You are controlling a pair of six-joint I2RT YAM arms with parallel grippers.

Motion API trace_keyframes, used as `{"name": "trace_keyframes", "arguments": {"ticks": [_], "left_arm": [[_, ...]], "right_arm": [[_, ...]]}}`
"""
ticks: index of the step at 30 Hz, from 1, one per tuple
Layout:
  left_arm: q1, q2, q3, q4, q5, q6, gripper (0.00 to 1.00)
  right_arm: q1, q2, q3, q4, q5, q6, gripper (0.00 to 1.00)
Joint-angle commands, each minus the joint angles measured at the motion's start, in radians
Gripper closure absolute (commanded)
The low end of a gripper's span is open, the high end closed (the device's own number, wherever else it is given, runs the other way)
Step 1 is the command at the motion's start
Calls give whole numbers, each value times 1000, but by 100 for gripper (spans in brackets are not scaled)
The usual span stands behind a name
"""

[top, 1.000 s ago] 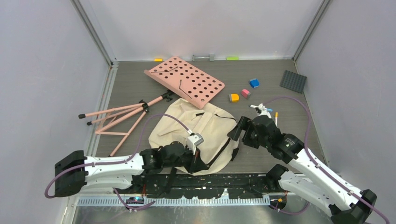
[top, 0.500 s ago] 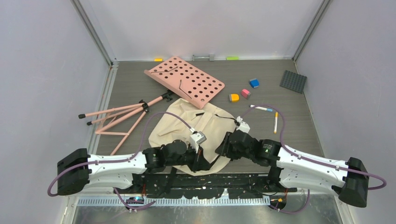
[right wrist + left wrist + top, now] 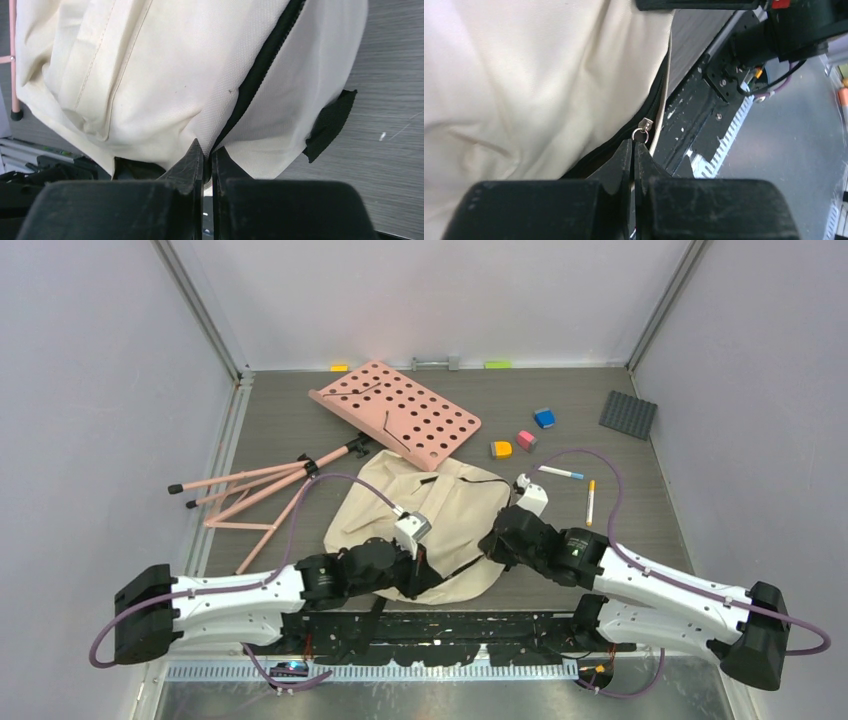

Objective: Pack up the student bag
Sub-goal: Zip the student bag at the center of the board.

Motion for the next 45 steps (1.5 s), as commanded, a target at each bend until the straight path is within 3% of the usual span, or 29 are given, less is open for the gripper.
{"name": "trace_keyframes", "arguments": {"ticks": [1,9,14,16,18,20,22,24,28,34,40,42,45], "left_arm": [[9,-111,-15,-105,-133,-7,100],[24,-310,-80,-245,-201,-8,100],[27,-351,-91,-221,-128,12,100],[27,-333,-85,-186,-93,31,100],[27,-290,-62,-164,-71,47,100],[26,-244,-44,-138,-49,51,100],[26,-192,-34,-94,-23,50,100],[26,-139,-23,-49,1,45,100],[26,-43,9,0,25,44,100],[26,35,21,70,59,41,100],[26,36,20,75,62,41,100],[26,28,17,74,55,41,100],[27,10,12,63,48,41,100]], "right_arm": [[-72,-27,59,-38,104,-69,100],[-107,-96,77,-146,160,-90,100],[-110,-107,97,-161,156,-117,99],[-110,-90,106,-156,133,-124,94],[-109,-71,114,-162,116,-121,85],[-110,-64,115,-164,102,-114,61],[-110,-70,105,-161,82,-102,44],[-109,-80,95,-164,55,-74,33],[-72,-113,51,-165,19,9,23],[102,-126,-30,-46,33,164,22],[258,-28,-44,66,122,280,26],[286,10,-50,115,130,298,35],[305,62,-46,145,135,307,62]]}}
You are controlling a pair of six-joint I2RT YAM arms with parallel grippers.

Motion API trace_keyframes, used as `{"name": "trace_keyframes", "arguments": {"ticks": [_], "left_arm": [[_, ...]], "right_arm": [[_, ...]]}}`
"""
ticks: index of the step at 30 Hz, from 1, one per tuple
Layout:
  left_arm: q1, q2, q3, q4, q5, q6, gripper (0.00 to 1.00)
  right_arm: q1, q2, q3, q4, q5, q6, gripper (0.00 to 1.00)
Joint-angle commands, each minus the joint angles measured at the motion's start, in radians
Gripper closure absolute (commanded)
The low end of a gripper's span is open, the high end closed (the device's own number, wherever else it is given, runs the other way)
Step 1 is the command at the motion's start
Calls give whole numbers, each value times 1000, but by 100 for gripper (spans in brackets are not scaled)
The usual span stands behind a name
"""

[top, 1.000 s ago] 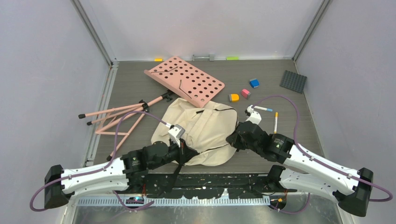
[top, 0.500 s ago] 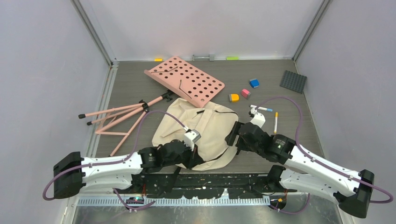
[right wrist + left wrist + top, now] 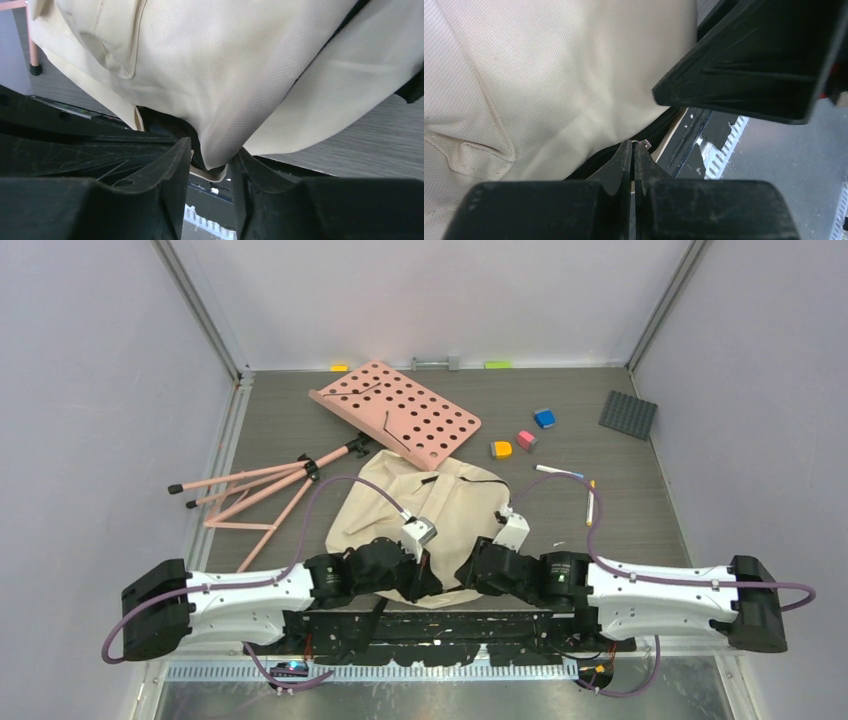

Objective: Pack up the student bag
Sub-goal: Zip the student bag at the center of the board.

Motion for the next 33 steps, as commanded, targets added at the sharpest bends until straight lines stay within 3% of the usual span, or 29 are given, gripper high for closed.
{"name": "trace_keyframes", "arguments": {"ticks": [1,3,6,10,18,33], "left_arm": [[4,-38,30,40,0,12,100],[3,-56,24,31,-29,14,100],[4,-85,20,-20,-82,25,100],[9,-153,12,-118,-166,43,100],[61,-272,-28,-197,-186,57,100],[151,-291,-40,-284,-133,54,100]], "right_arm": [[23,69,9,109,69,72,67],[23,82,11,102,83,71,84],[23,69,18,45,115,66,98],[23,14,45,-85,172,72,99],[23,-138,43,-251,247,101,99],[23,-240,74,-404,322,105,99]]}}
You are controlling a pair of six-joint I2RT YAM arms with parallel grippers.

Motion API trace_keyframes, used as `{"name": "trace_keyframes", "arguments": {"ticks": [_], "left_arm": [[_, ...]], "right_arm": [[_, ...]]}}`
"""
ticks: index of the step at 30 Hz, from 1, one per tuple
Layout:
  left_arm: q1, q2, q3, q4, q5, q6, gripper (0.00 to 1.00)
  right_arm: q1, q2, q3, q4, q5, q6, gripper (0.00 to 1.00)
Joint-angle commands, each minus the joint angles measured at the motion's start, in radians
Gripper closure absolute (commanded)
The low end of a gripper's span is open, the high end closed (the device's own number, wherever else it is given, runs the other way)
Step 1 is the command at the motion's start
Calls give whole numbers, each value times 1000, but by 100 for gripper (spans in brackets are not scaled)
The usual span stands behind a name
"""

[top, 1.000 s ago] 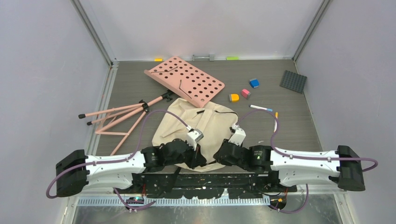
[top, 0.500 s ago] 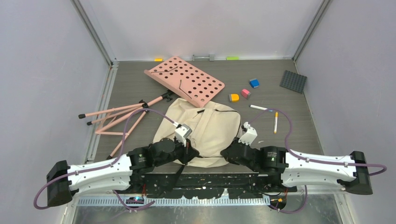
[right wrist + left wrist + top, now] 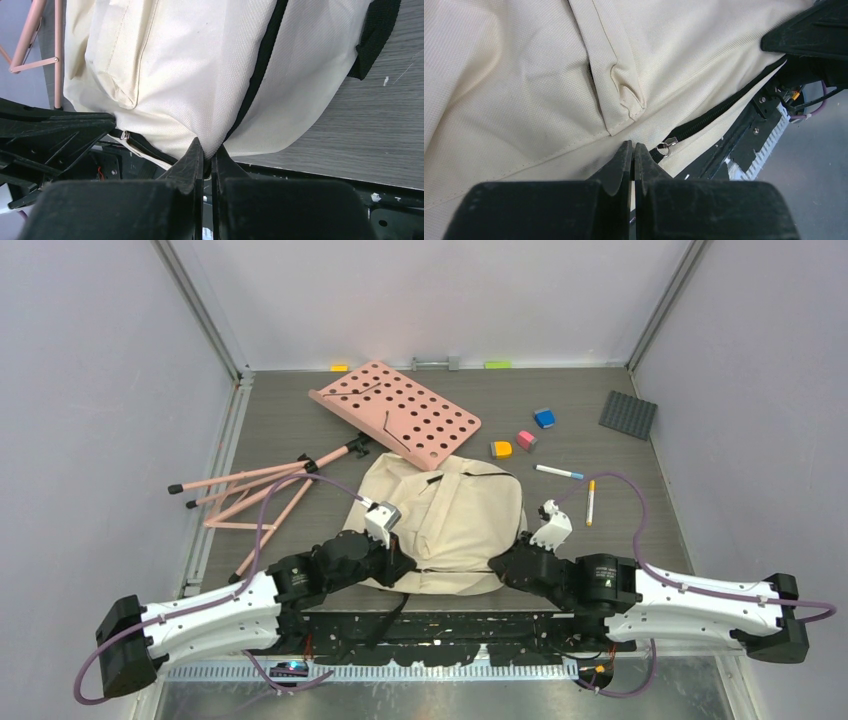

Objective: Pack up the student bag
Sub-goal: Zip the student bag at the center of the board, then adjust the student bag at the center of the board.

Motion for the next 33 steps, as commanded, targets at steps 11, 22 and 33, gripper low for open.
{"name": "trace_keyframes", "arguments": {"ticks": [11,22,33], "left_arm": [[67,108,351,-410,-14,108,5],[383,350,525,-381,185,199,3],[550,598,630,-296,146,237,0]], "right_arm": [[-9,165,314,-241,193,-275,13],[-551,402,430,115,-323,-738,5],[-755,822,551,364,-636,-780,7]]}}
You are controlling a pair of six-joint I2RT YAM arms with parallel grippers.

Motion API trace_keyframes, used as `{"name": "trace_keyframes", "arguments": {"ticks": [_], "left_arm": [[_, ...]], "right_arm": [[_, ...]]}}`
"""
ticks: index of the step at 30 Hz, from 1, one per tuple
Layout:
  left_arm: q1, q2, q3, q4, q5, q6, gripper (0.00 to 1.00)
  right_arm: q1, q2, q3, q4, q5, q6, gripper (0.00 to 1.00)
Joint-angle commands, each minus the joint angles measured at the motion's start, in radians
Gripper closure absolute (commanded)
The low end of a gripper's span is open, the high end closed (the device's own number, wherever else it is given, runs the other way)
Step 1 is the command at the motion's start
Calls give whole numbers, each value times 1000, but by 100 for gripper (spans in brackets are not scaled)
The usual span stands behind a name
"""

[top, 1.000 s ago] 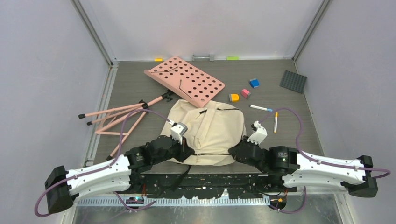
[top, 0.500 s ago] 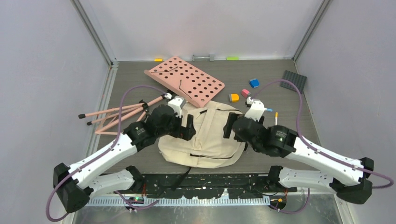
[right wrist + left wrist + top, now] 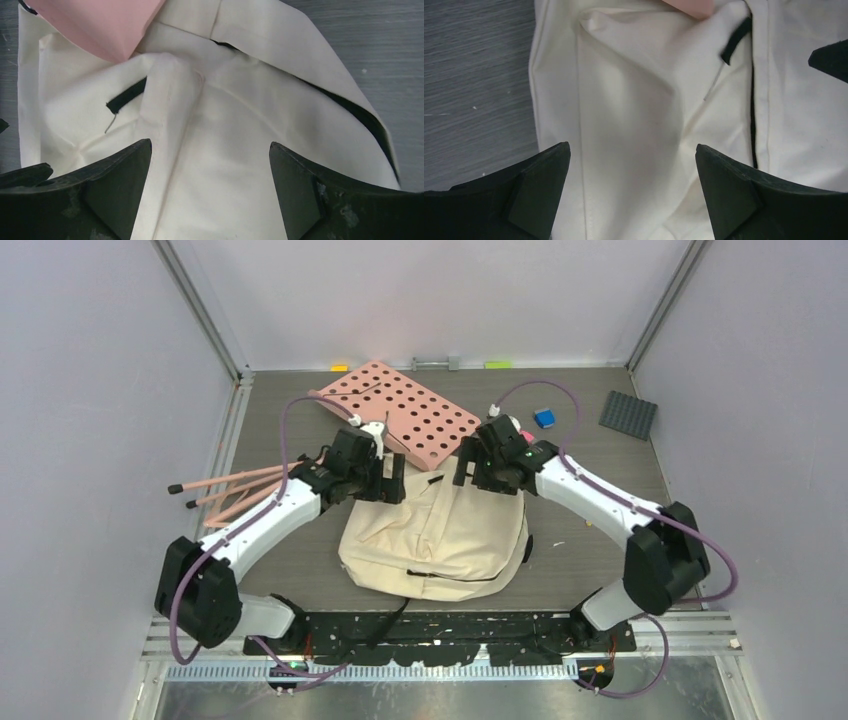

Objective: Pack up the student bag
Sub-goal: Adjust the student bag at the center of the board.

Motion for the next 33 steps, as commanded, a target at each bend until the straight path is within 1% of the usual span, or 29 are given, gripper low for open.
{"name": "trace_keyframes", "arguments": {"ticks": [1,3,6,8,10,12,13,15,16,18,20,23,24,25,27,29,30,31,32,33], "left_arm": [[56,74,68,109,30,36,1],[64,128,103,124,58,38,4],[67,204,130,176,150,40,12],[67,256,151,182,181,50,23],[69,315,193,133,192,41,41],[70,357,240,71,233,29,65],[70,370,253,49,258,27,75],[70,375,268,8,280,-11,97],[70,366,271,-18,286,-36,100],[64,321,252,-48,304,-95,100],[46,253,210,-64,295,-143,100],[20,160,142,-116,330,-198,100],[6,132,126,-140,330,-209,98],[-11,106,114,-167,319,-214,94],[-35,51,109,-234,282,-212,81],[-39,13,128,-286,241,-190,64],[-39,0,150,-308,212,-176,52],[-39,-10,174,-320,191,-157,43],[-39,-13,201,-322,175,-138,35],[-39,-9,227,-313,167,-118,30]], "right_arm": [[-49,101,77,145,-178,-39,7],[-72,131,75,169,-201,-30,8],[-85,142,70,180,-200,-34,8],[-89,144,69,180,-212,-33,8],[-94,153,75,173,-222,-14,8],[-107,165,98,133,-258,21,9],[-108,167,123,114,-264,41,9],[-110,164,149,74,-266,55,9],[-112,157,158,32,-258,57,9],[-114,153,194,-20,-251,52,9],[-115,158,236,-82,-254,34,9],[-115,178,308,-168,-265,0,9],[-115,180,328,-201,-271,-8,9],[-115,180,337,-216,-272,-20,9],[-116,173,358,-245,-269,-40,9],[-117,168,379,-271,-264,-59,9],[-120,168,398,-292,-265,-69,9],[-121,169,409,-302,-267,-73,9],[-122,171,428,-322,-272,-84,9],[-122,173,437,-338,-275,-87,9]]}}
